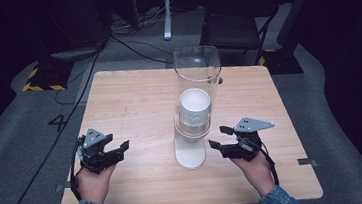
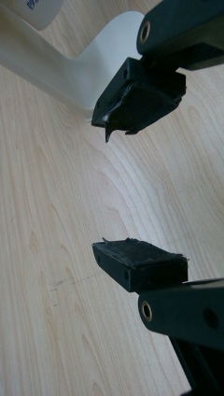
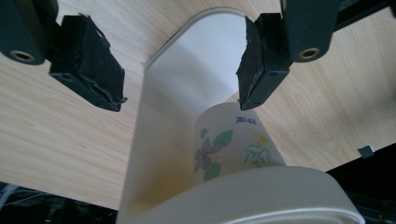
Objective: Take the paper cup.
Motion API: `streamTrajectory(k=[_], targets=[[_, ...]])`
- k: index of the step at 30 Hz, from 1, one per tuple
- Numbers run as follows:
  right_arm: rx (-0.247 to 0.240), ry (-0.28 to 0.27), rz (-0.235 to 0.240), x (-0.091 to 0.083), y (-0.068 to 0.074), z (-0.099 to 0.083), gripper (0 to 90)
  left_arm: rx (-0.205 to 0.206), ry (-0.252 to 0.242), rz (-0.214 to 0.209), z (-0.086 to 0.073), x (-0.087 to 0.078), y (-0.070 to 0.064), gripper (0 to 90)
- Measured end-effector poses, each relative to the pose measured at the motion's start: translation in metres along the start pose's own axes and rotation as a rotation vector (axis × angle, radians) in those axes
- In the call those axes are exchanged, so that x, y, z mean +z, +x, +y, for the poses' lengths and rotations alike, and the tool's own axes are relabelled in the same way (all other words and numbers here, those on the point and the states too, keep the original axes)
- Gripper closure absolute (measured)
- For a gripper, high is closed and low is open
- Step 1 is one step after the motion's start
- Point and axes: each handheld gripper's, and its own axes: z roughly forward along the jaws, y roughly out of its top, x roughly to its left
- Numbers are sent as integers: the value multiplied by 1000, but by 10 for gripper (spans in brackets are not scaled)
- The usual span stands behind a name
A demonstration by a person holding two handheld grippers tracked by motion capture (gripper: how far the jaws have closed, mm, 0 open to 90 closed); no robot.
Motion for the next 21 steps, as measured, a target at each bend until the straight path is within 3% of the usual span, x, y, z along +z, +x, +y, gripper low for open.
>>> streamTrajectory(k=[6, 15, 21], targets=[[-40, -14, 5, 15, 10, -3, 256, 7, 0, 5, -4, -3, -2, 348], [-24, -37, 69, 36, 15, 2, 217, -3, 3, -9, -11, -7, -1, 333], [-15, -64, 94, 48, 17, 4, 205, 13, 10, -3, -14, -6, -2, 314]])
